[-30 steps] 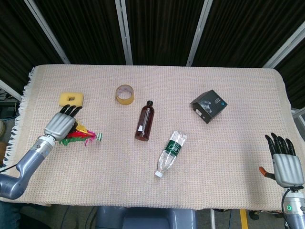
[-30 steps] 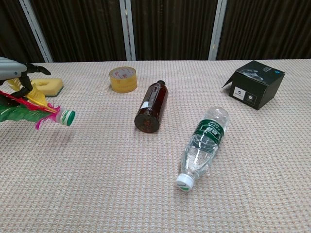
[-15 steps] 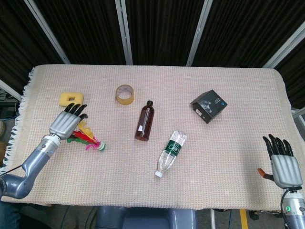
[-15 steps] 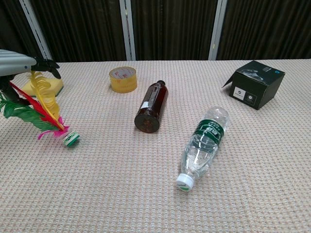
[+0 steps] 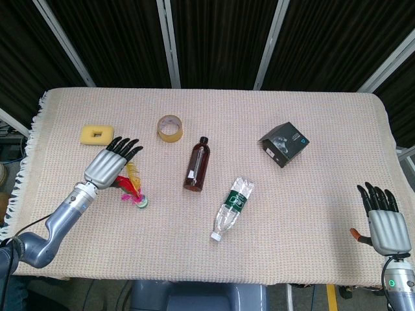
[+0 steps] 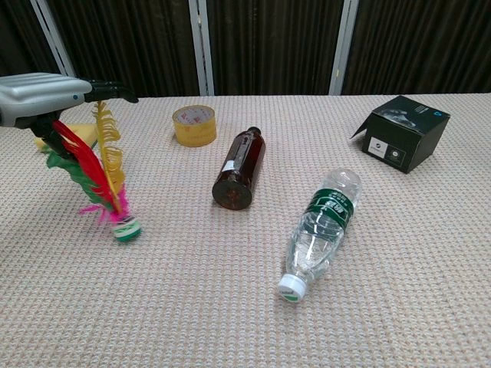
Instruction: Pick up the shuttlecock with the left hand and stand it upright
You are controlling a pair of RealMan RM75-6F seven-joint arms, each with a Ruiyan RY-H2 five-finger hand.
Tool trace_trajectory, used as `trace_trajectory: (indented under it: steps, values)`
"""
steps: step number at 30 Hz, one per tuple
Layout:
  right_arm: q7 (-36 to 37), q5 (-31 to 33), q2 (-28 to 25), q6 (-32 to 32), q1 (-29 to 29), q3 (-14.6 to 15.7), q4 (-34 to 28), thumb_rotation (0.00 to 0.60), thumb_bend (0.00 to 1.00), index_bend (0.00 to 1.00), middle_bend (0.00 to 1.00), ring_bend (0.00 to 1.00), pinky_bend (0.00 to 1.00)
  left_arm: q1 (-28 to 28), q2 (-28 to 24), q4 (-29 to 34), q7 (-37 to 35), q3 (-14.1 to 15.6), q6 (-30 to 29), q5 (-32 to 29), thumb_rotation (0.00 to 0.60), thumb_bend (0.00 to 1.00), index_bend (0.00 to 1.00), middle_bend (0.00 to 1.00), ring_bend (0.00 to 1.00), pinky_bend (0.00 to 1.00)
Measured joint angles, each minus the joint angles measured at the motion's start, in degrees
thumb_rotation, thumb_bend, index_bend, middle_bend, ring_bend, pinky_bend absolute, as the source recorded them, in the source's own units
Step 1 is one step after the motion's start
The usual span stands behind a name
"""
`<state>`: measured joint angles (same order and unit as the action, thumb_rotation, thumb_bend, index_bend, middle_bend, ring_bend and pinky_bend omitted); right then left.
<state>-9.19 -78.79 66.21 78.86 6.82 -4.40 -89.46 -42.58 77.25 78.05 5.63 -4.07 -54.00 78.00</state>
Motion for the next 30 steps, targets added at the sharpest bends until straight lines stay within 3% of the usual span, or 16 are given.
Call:
trace_trajectory:
  steps: [8, 18, 25, 30]
  values:
    - [0.3, 0.1, -0.2, 0.2, -0.1, -0.2, 0.1, 0.6, 0.13, 0.0, 0.0, 0.0, 0.0, -0.8, -0.1, 2.2, -10.4, 0.9, -1.7, 8.1, 0.6, 0.15, 0.08, 0.0, 0.0, 0.0]
    - [0.6, -0.7, -0.5, 1.0, -0.4, 0.0, -0.5, 0.6, 0.13, 0.0, 0.0, 0.0, 0.0, -0.9, -1.1, 4.2, -11.7, 0.7, -4.5, 10.7, 0.6, 0.15, 0.08, 0.0, 0.0, 0.0]
    - [0.6, -1.3, -0.8, 1.5, -0.6, 0.1, -0.9, 0.6, 0.13, 0.0, 0.0, 0.0, 0.0, -1.5, 2.5, -0.7, -10.0, -0.6, -6.7, 11.5, 0.6, 0.13, 0.08, 0.0, 0.0, 0.0]
    - [0.5, -1.5, -0.8, 1.7, -0.6, 0.0, -1.0, 0.6, 0.13, 0.0, 0.0, 0.0, 0.0, -3.2, 7.4, -6.3, -12.7, -1.5, -8.0, 13.2, 0.6, 0.12, 0.08, 0.0, 0.0, 0.0]
